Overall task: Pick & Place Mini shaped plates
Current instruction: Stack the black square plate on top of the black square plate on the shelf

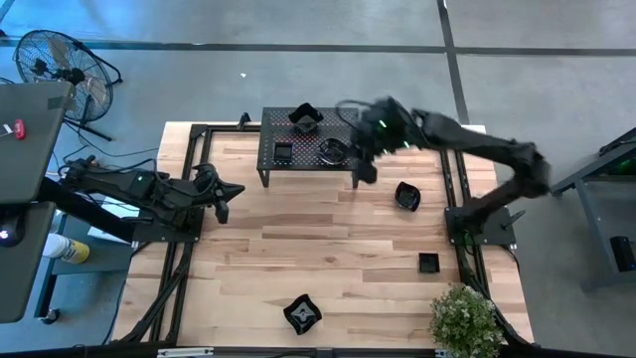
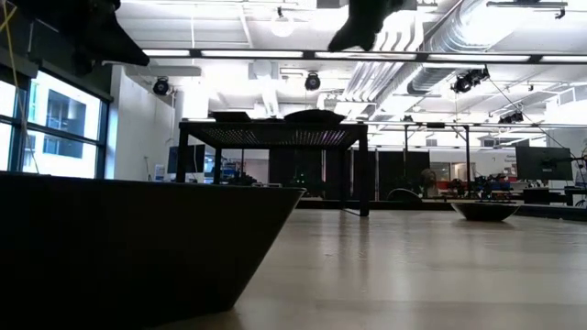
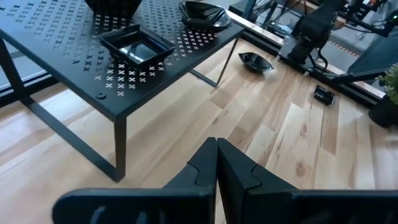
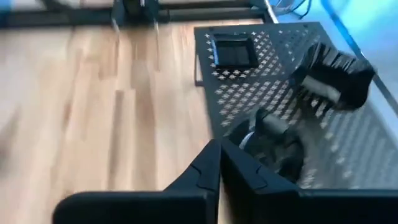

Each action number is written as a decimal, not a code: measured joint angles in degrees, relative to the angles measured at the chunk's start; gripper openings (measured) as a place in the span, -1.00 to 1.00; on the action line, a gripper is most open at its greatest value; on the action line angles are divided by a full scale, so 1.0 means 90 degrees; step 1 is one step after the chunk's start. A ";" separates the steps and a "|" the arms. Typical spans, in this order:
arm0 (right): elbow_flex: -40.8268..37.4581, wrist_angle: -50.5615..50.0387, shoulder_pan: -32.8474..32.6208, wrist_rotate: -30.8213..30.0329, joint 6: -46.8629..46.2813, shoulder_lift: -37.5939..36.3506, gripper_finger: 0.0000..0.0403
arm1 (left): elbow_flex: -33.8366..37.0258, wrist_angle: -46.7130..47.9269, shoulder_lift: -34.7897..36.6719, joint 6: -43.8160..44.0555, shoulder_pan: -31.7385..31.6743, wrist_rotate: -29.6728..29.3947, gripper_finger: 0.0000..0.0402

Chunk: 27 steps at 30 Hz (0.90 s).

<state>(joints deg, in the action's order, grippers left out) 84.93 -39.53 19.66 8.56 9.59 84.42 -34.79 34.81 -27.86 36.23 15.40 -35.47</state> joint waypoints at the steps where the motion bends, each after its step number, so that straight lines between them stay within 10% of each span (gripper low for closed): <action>1: -0.0495 0.0380 -0.0139 -0.0107 -0.0325 -0.0315 -0.98 | 0.0000 -0.0077 -0.0069 -0.0027 0.0000 -0.0005 -1.00; 14: -0.4273 0.0788 -0.2525 -0.1545 -0.4191 -0.3351 -0.99 | 0.0000 -0.2041 -0.1410 -0.1070 0.0000 0.0464 -1.00; 27: -0.6361 -0.0325 -0.3793 0.0124 -0.5584 -0.3728 -0.82 | 0.0000 -0.3218 -0.2158 -0.1166 -0.0007 0.0889 -1.00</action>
<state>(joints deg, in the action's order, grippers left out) 27.67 -42.46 -14.48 9.68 -40.66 50.87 -34.79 5.86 -47.28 25.74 15.33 -27.47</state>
